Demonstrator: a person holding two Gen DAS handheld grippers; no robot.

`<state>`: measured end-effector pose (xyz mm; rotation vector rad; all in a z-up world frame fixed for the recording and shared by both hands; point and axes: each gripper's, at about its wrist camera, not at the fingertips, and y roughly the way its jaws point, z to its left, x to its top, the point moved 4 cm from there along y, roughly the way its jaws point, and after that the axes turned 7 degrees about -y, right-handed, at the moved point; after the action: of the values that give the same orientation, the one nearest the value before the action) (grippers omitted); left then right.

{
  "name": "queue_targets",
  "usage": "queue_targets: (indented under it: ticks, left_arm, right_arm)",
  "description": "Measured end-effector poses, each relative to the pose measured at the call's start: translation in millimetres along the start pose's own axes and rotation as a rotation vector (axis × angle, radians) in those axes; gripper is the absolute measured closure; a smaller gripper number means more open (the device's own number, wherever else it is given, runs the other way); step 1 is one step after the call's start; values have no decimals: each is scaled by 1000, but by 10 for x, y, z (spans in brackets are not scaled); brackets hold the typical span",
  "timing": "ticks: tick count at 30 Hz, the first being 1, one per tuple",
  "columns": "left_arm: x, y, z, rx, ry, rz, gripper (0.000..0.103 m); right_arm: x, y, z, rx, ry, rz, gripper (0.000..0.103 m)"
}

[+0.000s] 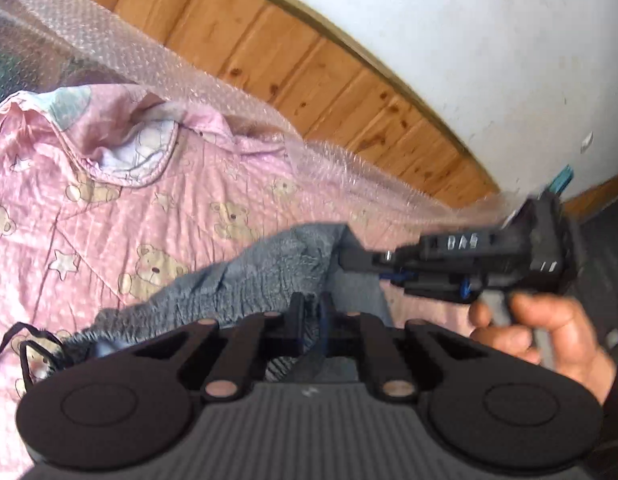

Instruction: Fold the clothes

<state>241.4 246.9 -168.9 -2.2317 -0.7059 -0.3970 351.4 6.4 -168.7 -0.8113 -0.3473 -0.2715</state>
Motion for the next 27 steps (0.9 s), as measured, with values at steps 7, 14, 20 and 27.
queue_targets:
  ticks: [7, 14, 20, 27]
  left_arm:
    - [851, -441, 584, -54, -311, -132, 103]
    - [902, -513, 747, -25, -265, -32, 100]
    - [-79, -717, 546, 175, 88, 123, 74]
    - [-878, -1107, 858, 273, 130, 118, 63]
  right_arm:
    - [-4, -153, 91, -165, -211, -82, 56]
    - [-559, -295, 877, -184, -518, -216, 60]
    - [-642, -67, 1009, -274, -653, -104, 62]
    - [-957, 396, 1181, -344, -820, 128, 44]
